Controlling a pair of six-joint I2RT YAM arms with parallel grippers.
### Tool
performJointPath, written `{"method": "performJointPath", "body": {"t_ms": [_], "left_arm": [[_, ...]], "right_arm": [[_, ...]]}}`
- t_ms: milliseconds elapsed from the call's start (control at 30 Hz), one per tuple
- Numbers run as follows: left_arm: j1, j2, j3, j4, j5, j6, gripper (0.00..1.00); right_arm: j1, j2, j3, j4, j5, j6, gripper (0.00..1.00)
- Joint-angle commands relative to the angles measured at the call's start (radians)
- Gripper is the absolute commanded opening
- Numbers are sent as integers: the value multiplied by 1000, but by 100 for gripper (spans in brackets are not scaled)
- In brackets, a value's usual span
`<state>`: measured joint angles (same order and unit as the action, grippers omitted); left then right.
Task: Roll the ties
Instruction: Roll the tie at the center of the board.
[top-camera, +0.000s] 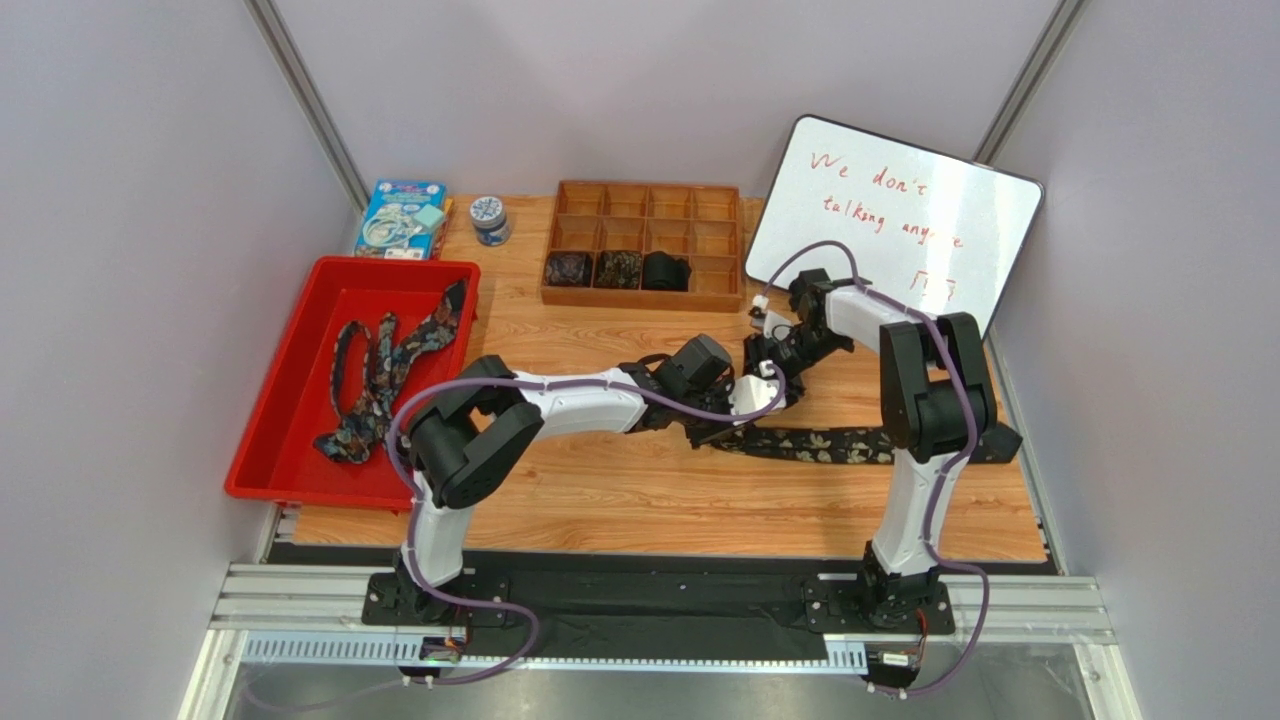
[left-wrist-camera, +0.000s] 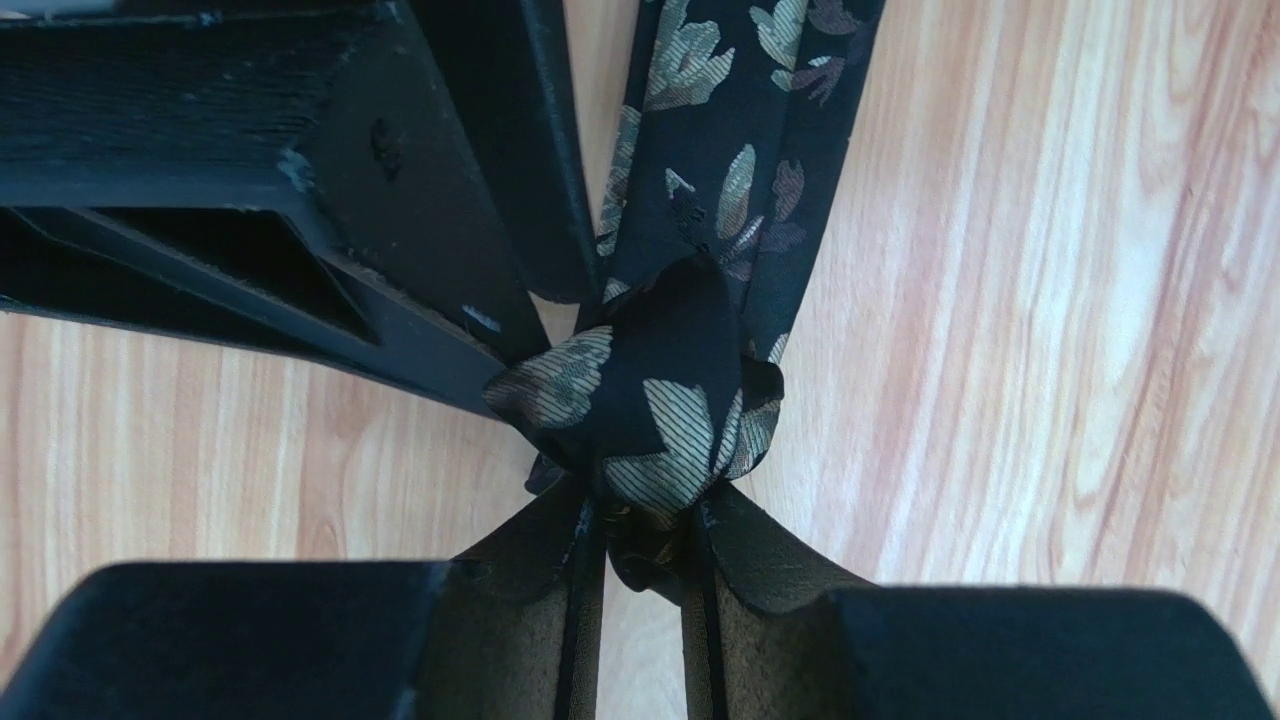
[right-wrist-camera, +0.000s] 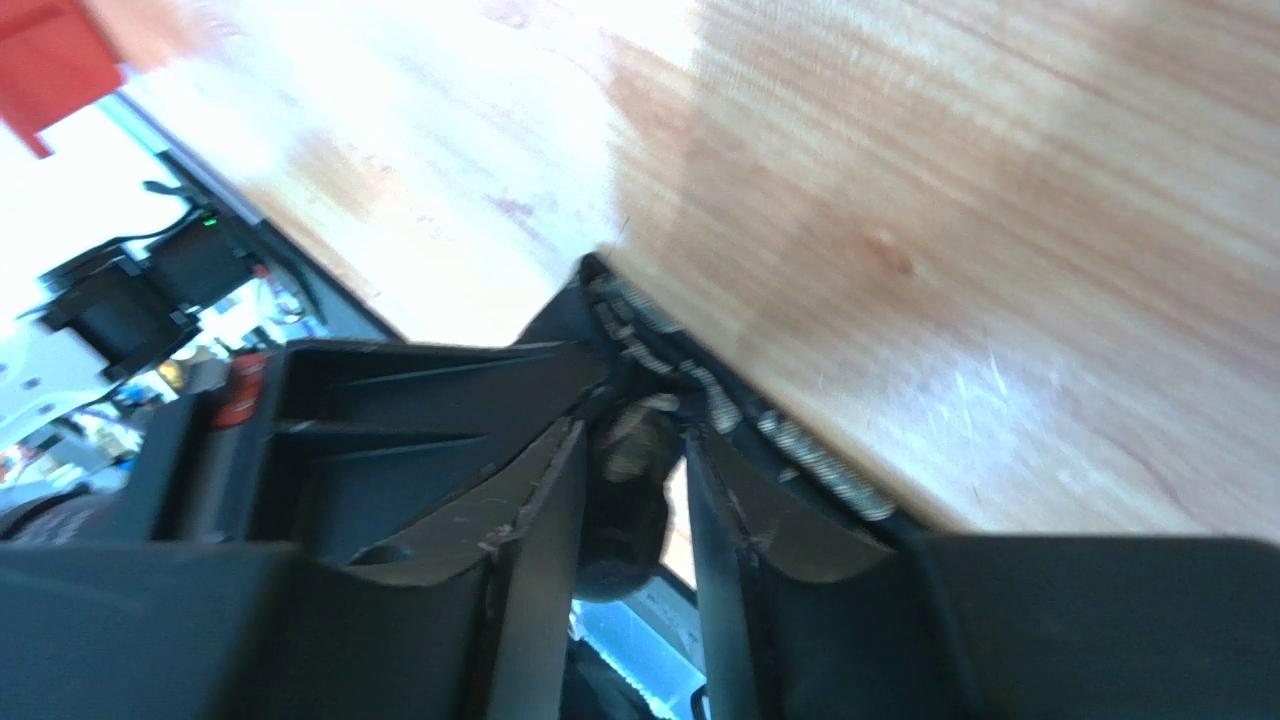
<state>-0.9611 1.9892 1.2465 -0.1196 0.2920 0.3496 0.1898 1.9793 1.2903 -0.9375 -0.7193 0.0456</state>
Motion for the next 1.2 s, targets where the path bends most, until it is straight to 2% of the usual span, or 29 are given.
{"method": "performJointPath", "body": {"t_ms": [0, 200, 400, 667, 767, 867, 900, 933, 1067, 1167], "left_arm": [[-16, 152, -76, -219, -100, 8, 12], [-22, 168, -65, -224, -114, 14, 12], [-22, 161, -67, -235, -110, 12, 12], [-25, 163, -59, -238, -108, 17, 12], [-24, 160, -58, -242, -106, 22, 13], [-24, 158, -53, -253, -111, 20, 14], [-24, 154, -55, -253, -113, 17, 14], [-25, 149, -55, -258, -113, 15, 16], [-14, 90, -64, -262, -93, 3, 20], [-2, 37, -62, -273, -42, -11, 28]], "right_arm": [[-52, -77, 17, -115, -94, -41, 39], [-69, -126, -31, -113, -152, -24, 47], [-131, -143, -51, -126, -143, -12, 49], [-98, -146, -95, -70, -138, 22, 48], [-79, -125, -115, -38, -94, 20, 41], [-81, -97, -115, -32, -78, 19, 18], [-85, -96, -117, -32, -59, 14, 5], [-89, -96, -123, -40, -51, 8, 1], [-121, -93, -154, -58, 7, -29, 0], [-139, -66, -155, -55, 34, -41, 0]]}}
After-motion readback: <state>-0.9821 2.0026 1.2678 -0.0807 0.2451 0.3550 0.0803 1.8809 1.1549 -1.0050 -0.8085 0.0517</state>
